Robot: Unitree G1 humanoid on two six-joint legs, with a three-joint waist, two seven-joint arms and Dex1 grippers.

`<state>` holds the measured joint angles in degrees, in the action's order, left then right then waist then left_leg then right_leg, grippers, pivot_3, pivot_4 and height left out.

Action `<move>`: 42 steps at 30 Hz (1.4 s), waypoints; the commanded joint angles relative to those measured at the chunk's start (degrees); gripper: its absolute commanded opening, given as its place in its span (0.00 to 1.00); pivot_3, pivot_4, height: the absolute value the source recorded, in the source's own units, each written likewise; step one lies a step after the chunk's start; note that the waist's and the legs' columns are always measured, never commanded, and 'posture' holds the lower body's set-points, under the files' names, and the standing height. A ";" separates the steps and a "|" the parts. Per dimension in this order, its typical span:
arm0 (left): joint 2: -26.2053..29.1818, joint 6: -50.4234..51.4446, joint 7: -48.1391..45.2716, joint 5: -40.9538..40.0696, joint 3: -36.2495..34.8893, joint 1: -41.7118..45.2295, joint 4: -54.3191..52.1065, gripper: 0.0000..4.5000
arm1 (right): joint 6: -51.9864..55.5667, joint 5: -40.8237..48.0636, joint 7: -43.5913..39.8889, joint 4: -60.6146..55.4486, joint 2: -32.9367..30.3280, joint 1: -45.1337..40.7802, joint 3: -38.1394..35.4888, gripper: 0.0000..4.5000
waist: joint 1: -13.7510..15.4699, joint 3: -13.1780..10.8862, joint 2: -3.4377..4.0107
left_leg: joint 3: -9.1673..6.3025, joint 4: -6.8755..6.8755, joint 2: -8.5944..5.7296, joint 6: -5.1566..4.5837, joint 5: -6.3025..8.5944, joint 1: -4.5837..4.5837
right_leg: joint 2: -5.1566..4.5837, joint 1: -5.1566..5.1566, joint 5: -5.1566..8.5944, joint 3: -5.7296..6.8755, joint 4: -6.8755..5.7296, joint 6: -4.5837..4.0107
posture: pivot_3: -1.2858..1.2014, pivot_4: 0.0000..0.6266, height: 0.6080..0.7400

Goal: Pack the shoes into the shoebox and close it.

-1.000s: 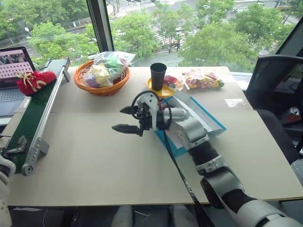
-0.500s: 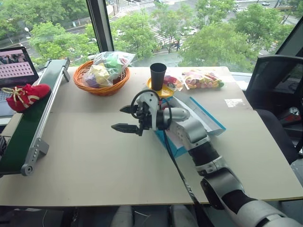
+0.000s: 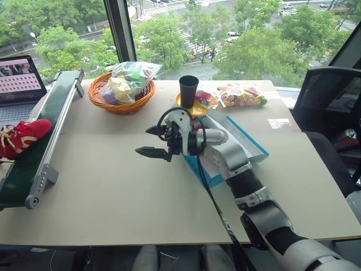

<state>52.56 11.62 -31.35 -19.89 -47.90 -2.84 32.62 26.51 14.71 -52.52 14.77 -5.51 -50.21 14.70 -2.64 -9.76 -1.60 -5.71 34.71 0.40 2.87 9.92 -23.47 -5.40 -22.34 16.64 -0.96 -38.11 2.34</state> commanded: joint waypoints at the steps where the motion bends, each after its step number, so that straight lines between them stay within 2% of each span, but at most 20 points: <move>1: 2.02 -5.59 -3.16 1.42 2.60 1.85 5.95 0.99 | 0.66 1.22 -0.10 -2.93 -0.53 -0.16 -1.28 1.00 | 0.00 0.00 0.00 | 0.00 0.00 0.01 0.00 0.00 0.00 | 0.01 0.00 0.00 0.00 0.00 0.00 | 0.52 0.24 0.98; 11: 7.93 -14.57 -6.60 3.15 6.86 7.07 23.89 0.99 | 2.20 1.12 -0.05 -4.17 -2.38 -0.32 -1.37 1.00 | -0.20 0.04 -0.08 | 0.10 -0.02 0.23 0.01 0.01 0.01 | 0.16 -0.08 -0.01 0.07 -0.04 -0.02 | 0.52 0.24 0.98; 20: 6.50 -15.22 -12.91 0.76 8.81 10.19 25.45 0.99 | 3.98 1.46 0.47 -5.43 -3.24 -0.43 -1.53 1.00 | 0.18 0.04 -0.07 | 0.15 -0.04 0.34 0.01 0.01 0.01 | 0.22 -0.12 -0.02 0.13 -0.11 -0.03 | 0.52 0.24 0.98; 23: 5.38 -14.09 -14.44 -0.61 8.88 10.86 24.15 0.83 | 4.52 1.48 0.64 -5.96 -3.15 -0.46 -1.47 1.00 | 0.21 0.05 -0.08 | 0.16 -0.04 0.34 0.01 0.01 0.01 | 0.22 -0.12 -0.02 0.12 -0.10 -0.03 | 0.52 0.24 0.98; 24: 5.18 -13.99 -14.66 -1.00 8.70 11.05 23.67 0.72 | 4.57 1.52 0.61 -5.96 -3.17 -0.49 -1.51 1.00 | 0.22 0.05 -0.09 | 0.16 -0.04 0.34 0.01 0.01 0.01 | 0.23 -0.13 -0.02 0.13 -0.13 -0.03 | 0.52 0.24 0.98; 25: 4.97 -13.84 -15.04 -1.37 8.63 11.11 22.99 0.72 | 4.65 1.55 0.59 -6.09 -3.17 -0.48 -1.48 1.00 | 0.27 0.05 -0.09 | 0.15 -0.04 0.35 0.01 0.01 0.00 | 0.23 -0.13 -0.02 0.13 -0.13 -0.03 | 0.52 0.24 0.98; 26: 4.65 -13.73 -15.48 -1.82 8.63 11.19 22.02 0.65 | 4.71 1.58 0.58 -6.10 -3.10 -0.54 -1.45 1.00 | 0.30 0.05 -0.09 | 0.15 -0.04 0.34 0.01 0.01 0.01 | 0.22 -0.13 -0.02 0.13 -0.14 -0.03 | 0.52 0.24 0.98; 32: 3.52 -11.45 -16.26 -3.92 8.00 11.12 17.00 0.59 | 4.82 1.56 0.68 -6.38 -2.68 -0.60 -1.33 1.00 | 0.02 0.07 -0.12 | 0.15 -0.02 0.36 0.01 0.01 -0.01 | 0.25 -0.13 -0.02 0.13 -0.14 -0.04 | 0.52 0.24 0.98; 39: 3.21 -8.60 -12.73 -4.40 7.83 11.17 15.04 0.58 | 4.83 1.41 0.82 -6.31 -2.64 -0.67 -1.34 1.00 | -0.57 0.07 -0.13 | 0.18 -0.04 0.38 0.01 0.01 0.00 | 0.25 -0.18 -0.03 0.12 -0.15 -0.04 | 0.52 0.24 0.98; 42: 2.03 -5.22 -12.35 -6.05 7.75 10.90 9.58 0.58 | 5.37 1.76 1.15 -6.24 -2.62 -0.70 -1.88 1.00 | -0.54 0.07 -0.13 | 0.18 -0.03 0.38 0.01 0.01 0.00 | 0.24 -0.18 -0.03 0.12 -0.16 -0.04 | 0.52 0.24 0.98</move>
<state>54.51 4.73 -43.99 -23.63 -38.61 8.02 47.57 31.68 14.82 -51.73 11.00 -8.36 -50.20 14.57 -3.18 -9.69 -1.72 -5.53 34.68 0.78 2.88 9.93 -23.48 -5.16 -22.52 16.61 -0.84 -38.28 2.29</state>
